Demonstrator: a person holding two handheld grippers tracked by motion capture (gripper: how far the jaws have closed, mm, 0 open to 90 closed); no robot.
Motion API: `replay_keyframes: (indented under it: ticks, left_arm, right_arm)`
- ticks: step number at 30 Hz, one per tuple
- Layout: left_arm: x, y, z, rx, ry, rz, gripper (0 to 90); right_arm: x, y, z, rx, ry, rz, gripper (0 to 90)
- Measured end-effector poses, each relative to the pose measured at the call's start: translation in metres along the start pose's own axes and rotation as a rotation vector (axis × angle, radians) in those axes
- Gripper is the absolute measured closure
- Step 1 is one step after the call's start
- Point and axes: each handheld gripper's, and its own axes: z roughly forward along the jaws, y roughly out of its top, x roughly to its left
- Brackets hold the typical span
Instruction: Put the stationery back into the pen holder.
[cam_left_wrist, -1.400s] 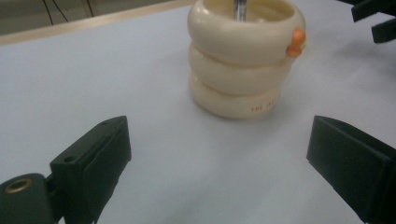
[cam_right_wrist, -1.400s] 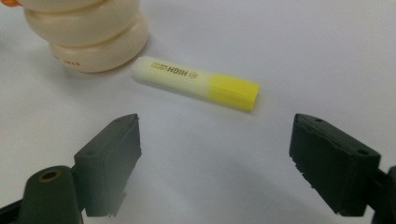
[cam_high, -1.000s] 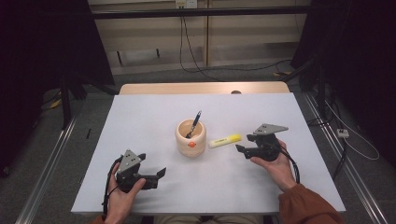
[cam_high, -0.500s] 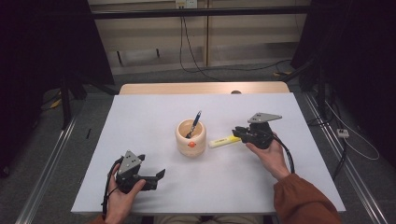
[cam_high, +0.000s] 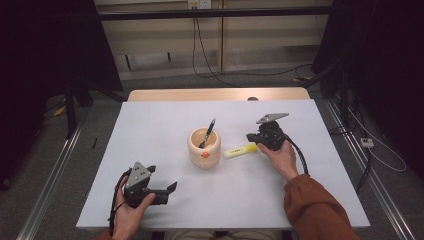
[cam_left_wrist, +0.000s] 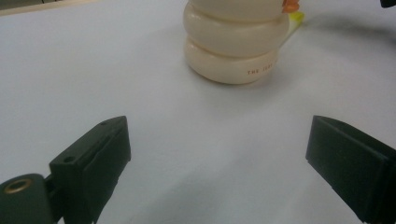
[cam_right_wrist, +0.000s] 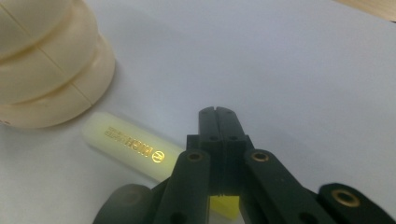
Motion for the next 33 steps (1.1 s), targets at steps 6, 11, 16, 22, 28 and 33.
replay_keyframes:
  ticks: [6, 11, 16, 22, 28, 33]
  left_arm:
    - [-0.001, -0.001, -0.001, 0.009, -0.004, -0.017, 6.6]
    - [0.0, -0.001, 0.0, 0.011, -0.006, -0.014, 6.6]
    - [0.001, -0.001, -0.002, 0.017, 0.012, -0.023, 6.5]
    - [0.001, -0.002, -0.001, 0.015, 0.003, -0.029, 6.2]
    - [0.001, -0.002, -0.001, 0.017, 0.001, -0.033, 6.2]
    - [0.001, -0.001, -0.001, 0.019, -0.003, -0.023, 6.2]
  right_arm:
    - [-0.001, -0.003, 0.01, 0.004, -0.026, -0.013, 90.0]
    - [-0.001, -0.006, 0.017, 0.031, -0.036, -0.017, 90.0]
    - [-0.003, -0.009, 0.02, 0.082, -0.026, 0.011, 90.0]
    - [-0.004, -0.012, 0.017, 0.116, 0.005, -0.002, 90.0]
    - [0.002, -0.012, 0.01, 0.169, 0.015, -0.035, 90.0]
    - [0.01, -0.013, 0.004, 0.211, 0.005, -0.072, 90.0]
